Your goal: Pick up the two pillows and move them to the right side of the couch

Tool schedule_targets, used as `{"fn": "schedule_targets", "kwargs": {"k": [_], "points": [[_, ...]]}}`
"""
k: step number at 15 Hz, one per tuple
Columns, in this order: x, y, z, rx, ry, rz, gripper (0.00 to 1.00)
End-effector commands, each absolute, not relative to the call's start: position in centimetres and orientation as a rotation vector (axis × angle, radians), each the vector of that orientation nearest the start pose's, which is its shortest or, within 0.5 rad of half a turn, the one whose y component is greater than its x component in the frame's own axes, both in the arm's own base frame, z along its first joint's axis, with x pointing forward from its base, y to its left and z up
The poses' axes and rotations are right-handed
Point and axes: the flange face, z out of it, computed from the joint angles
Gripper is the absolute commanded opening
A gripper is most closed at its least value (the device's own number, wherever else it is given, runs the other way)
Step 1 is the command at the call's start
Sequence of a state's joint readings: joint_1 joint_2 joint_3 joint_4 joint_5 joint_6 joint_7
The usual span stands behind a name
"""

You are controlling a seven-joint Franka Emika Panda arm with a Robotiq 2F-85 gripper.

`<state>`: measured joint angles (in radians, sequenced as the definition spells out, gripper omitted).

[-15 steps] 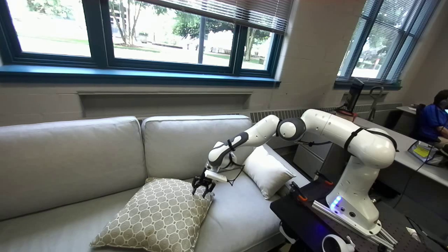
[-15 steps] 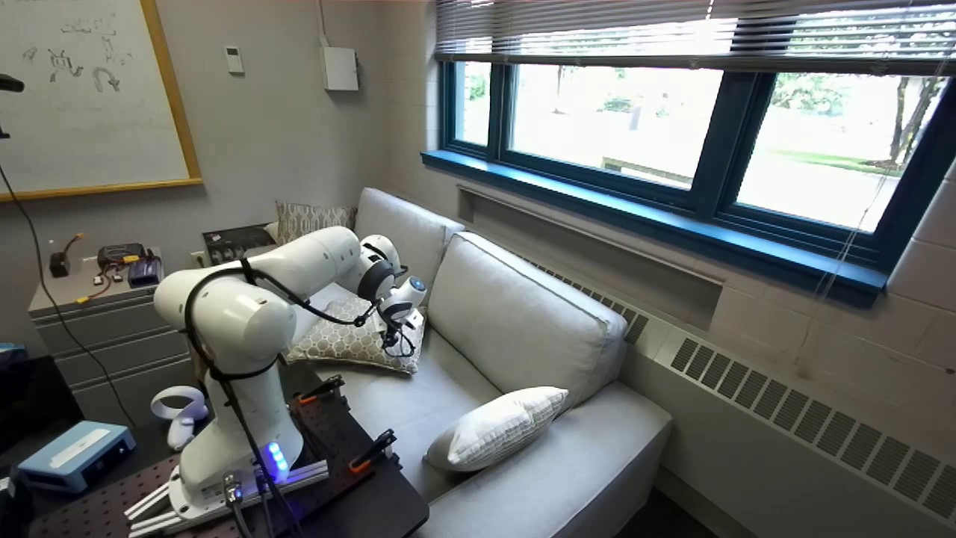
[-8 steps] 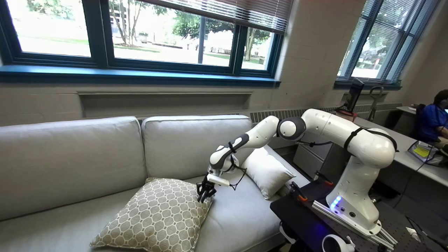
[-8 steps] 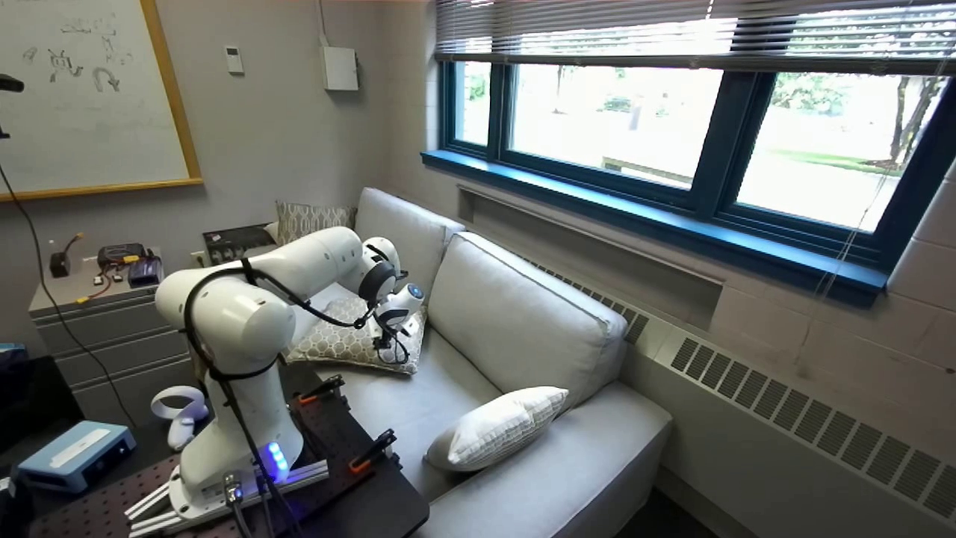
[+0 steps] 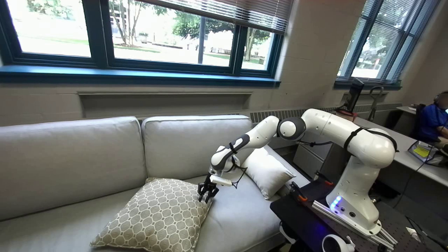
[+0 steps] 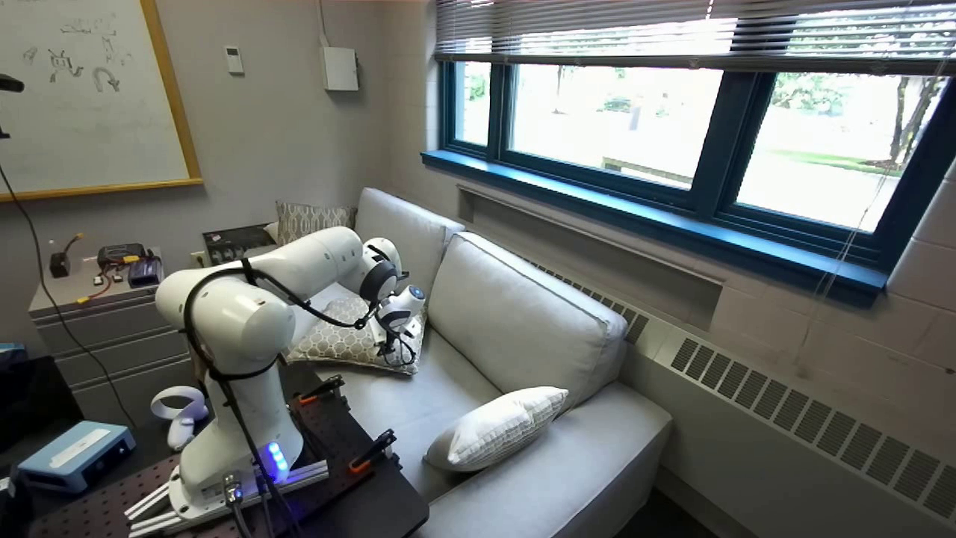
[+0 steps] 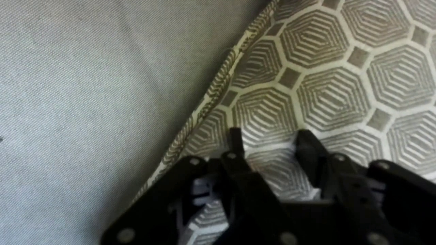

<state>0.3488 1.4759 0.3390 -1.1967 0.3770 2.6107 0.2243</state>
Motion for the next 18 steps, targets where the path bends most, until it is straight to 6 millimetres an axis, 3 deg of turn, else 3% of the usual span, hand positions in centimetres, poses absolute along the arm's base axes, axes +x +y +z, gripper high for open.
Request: {"fn": "schedule_targets", "kwargs": {"k": [1, 4, 5, 11, 18], "points": [[54.5, 36.0, -12.0, -2.631, 0.215, 0.295, 0.77], [53.1, 34.7, -13.2, -2.603, 0.246, 0.242, 0.98], [52.6, 34.3, -13.5, -2.593, 0.258, 0.225, 1.00], [50.5, 33.7, -14.3, -2.491, 0.307, 0.227, 1.00], [52.1, 33.4, -14.3, -2.317, 0.337, 0.189, 1.00]]}}
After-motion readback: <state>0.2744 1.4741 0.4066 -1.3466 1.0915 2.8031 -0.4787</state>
